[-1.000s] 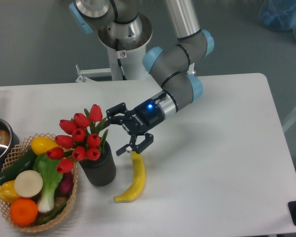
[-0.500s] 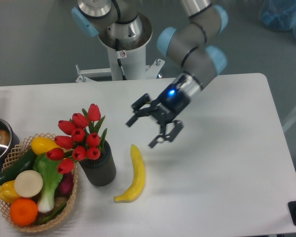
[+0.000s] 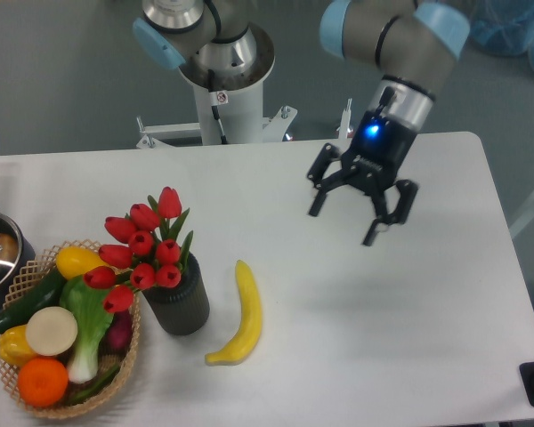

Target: Insert the flowers into the vase

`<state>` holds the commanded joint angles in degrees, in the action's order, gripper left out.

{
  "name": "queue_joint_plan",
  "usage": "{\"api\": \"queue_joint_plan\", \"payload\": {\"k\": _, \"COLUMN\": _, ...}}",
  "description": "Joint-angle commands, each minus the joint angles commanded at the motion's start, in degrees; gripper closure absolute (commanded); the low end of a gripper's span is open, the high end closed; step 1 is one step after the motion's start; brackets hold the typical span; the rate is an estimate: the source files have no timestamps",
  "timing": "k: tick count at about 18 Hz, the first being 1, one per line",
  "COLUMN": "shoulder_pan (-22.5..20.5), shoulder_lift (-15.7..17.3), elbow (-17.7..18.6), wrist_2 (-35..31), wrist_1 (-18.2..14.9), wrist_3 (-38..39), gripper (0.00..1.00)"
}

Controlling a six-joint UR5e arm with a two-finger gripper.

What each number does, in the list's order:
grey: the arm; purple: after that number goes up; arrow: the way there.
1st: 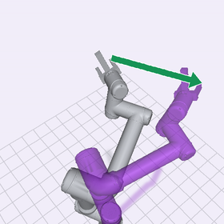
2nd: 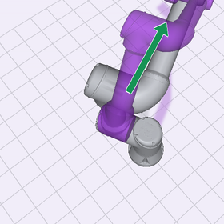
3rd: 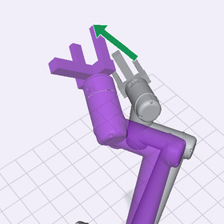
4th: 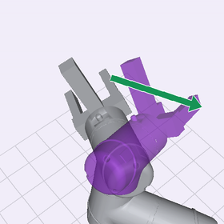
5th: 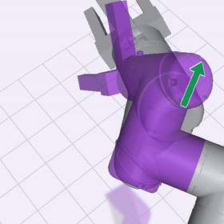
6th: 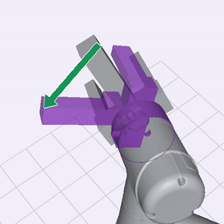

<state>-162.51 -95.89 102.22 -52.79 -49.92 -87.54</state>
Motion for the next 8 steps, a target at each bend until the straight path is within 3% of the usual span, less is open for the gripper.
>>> {"api": "queue_joint_plan", "payload": {"k": 5, "shoulder_pan": 0.5, "shoulder_lift": 2.1, "elbow": 0.4, "wrist_2": -15.1, "wrist_1": -0.5, "wrist_3": -6.0, "gripper": 0.0}}
{"api": "queue_joint_plan", "payload": {"k": 8, "shoulder_pan": 1.0, "shoulder_lift": 2.4, "elbow": 0.2, "wrist_2": -17.6, "wrist_1": -2.9, "wrist_3": -8.0, "gripper": 0.0}}
